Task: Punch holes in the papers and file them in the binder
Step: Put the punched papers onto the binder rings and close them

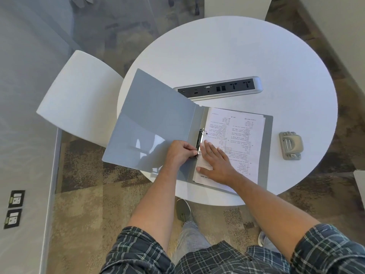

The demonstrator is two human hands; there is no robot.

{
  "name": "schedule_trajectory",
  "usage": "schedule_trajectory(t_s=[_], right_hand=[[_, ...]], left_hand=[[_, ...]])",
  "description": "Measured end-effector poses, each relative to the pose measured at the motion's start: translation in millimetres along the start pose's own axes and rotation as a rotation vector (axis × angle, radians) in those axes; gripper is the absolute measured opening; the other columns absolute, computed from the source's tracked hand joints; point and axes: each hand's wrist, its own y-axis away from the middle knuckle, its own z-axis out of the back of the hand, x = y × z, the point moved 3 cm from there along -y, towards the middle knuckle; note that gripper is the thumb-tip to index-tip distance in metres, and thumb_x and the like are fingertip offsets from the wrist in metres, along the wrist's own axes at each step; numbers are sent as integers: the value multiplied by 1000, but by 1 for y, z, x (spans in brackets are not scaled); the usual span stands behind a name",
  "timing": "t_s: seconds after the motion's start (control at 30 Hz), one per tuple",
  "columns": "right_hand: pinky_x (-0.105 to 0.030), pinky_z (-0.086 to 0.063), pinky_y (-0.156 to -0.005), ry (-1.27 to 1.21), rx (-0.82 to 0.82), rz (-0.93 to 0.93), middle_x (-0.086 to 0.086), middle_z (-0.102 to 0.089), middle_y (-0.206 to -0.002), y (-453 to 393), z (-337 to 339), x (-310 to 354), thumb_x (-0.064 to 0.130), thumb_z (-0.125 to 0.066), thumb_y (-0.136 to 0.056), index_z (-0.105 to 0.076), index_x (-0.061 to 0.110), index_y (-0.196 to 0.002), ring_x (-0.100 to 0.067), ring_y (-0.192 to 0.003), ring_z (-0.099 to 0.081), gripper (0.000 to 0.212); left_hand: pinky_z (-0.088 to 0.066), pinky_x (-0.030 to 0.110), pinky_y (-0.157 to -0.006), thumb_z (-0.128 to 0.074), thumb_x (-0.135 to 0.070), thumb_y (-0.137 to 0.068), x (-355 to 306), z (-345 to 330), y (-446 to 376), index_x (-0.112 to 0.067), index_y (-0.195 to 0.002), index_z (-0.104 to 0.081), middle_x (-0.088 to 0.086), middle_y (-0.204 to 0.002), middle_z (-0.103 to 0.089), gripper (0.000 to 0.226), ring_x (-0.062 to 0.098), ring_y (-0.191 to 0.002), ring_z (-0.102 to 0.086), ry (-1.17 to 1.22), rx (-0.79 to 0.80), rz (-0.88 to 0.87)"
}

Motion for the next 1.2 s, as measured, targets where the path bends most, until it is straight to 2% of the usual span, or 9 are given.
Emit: schedule_trajectory(t_s=[0.1, 0.33, 0.63, 0.73, 0.8, 0.87, 0.93, 1.03, 1.2], right_hand=[[-33, 9, -127, 14, -6, 23, 12, 21, -169, 3, 4, -2, 53, -44, -103, 12, 37, -162, -3, -155, 20, 83], [-24, 13, -121, 49, 22, 41, 14, 18, -169, 6, 10, -7, 51, -45, -104, 2, 34, -164, 1, -151, 21, 78], [-25, 9, -122, 42, 19, 64, 15, 10, -171, 6, 12, -9, 46, -47, -106, -7, 38, -165, -2, -155, 12, 72], [-33, -8, -128, -32, -19, 79, 9, -13, -171, 6, 26, -9, 31, -59, -103, -33, 32, -161, -10, -158, -11, 63], [-38, -19, -127, -91, -194, -78, 6, -31, -167, 14, 38, -13, 27, -64, -99, -47, 27, -154, -17, -154, -28, 57], [-41, -23, -124, -55, -465, -349, 0, -38, -164, 33, 48, -19, 31, -70, -94, -46, 22, -153, -24, -151, -34, 64], [-45, -27, -122, -49, -597, -647, -11, -40, -158, 54, 53, -26, 38, -77, -87, -40, 12, -152, -32, -147, -36, 79], [-49, -36, -113, -120, -562, -927, -18, -42, -148, 73, 54, -33, 49, -81, -81, -35, 1, -145, -37, -135, -41, 92], [-45, -41, -108, -173, -525, -1000, -19, -45, -141, 68, 61, -33, 43, -80, -80, -36, 0, -142, -36, -129, -45, 87]], left_hand=[[-63, 41, -84, -73, 0, -84, 1, -3, 0, -10, -85, -78, 8, -78, -78, 12, 22, -78, -77, -80, -42, -20], [-64, 39, -74, -73, -38, -78, -6, -10, -2, -19, -76, -74, -4, -69, -75, 19, 19, -72, -75, -246, -131, 1], [-63, 42, -78, -74, -28, -88, -5, -7, 4, -15, -72, -75, 4, -67, -76, 20, 15, -68, -76, -219, -63, 1], [-63, 44, -79, -74, -30, -86, -3, -8, 7, -12, -76, -76, 4, -67, -76, 22, 16, -70, -76, -194, -56, 30], [-64, 42, -79, -77, -35, -84, -3, -10, 10, -12, -77, -76, 3, -68, -77, 24, 15, -71, -77, -193, -46, 38], [-64, 42, -79, -79, -40, -80, -2, -12, 15, -15, -78, -76, 0, -70, -77, 26, 17, -75, -76, -203, -45, 27], [-63, 43, -79, -81, -41, -78, 0, -14, 20, -15, -78, -74, -1, -71, -76, 26, 19, -76, -76, -218, -63, 7], [-63, 43, -79, -82, -38, -79, 2, -19, 26, -16, -76, -72, -1, -73, -76, 24, 19, -76, -75, -215, -83, 6], [-63, 43, -78, -81, -38, -81, 1, -23, 31, -19, -69, -68, 0, -71, -75, 25, 22, -75, -75, -225, -121, 3]])
